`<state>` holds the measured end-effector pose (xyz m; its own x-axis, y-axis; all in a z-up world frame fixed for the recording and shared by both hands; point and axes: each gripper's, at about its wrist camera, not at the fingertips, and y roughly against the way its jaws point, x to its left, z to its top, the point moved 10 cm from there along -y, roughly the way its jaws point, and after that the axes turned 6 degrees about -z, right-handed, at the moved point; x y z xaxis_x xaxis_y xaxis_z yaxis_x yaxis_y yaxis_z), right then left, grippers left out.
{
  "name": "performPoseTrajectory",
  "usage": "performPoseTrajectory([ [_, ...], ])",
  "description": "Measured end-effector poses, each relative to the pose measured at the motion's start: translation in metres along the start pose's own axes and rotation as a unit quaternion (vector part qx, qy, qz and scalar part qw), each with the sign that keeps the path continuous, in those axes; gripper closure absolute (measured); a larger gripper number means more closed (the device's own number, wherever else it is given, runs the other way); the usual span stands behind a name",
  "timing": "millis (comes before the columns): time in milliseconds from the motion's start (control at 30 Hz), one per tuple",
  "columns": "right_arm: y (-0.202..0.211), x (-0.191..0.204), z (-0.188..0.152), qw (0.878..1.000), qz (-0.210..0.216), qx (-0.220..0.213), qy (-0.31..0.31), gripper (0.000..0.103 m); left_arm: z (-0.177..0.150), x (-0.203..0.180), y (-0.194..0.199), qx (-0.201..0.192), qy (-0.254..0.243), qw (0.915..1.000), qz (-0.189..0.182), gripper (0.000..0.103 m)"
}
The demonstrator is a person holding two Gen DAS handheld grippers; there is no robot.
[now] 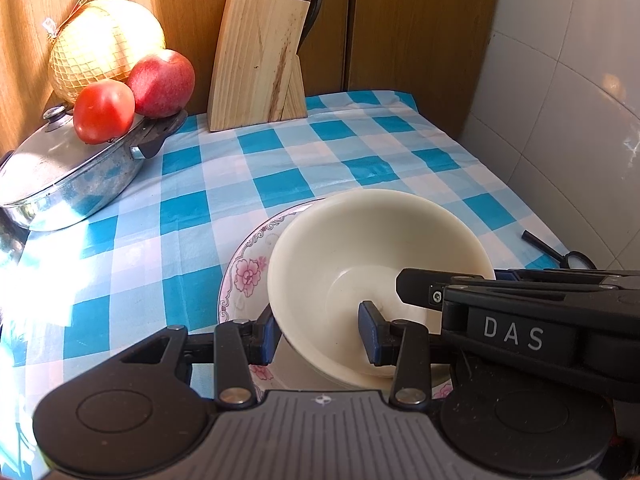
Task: Organize plates and bowls
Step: 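Carry the bowl stack over the flower-rimmed plate stack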
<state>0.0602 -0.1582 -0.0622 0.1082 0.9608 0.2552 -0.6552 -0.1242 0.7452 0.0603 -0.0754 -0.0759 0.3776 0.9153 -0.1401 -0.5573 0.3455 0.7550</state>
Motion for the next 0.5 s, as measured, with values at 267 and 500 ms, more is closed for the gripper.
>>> performPoseTrajectory([
  [267, -0.0016, 0.0006, -0.0011, 1.000, 0.002, 0.003, -0.001, 0.064, -0.0002, 0.0016, -0.0013, 0.004, 0.003, 1.0000, -0.002, 0.069],
  [500, -0.0025, 0.0012, -0.0005, 1.000, 0.002, 0.002, 0.000, 0.064, 0.0003, 0.0028, -0.0017, 0.004, 0.002, 1.0000, -0.001, 0.070],
])
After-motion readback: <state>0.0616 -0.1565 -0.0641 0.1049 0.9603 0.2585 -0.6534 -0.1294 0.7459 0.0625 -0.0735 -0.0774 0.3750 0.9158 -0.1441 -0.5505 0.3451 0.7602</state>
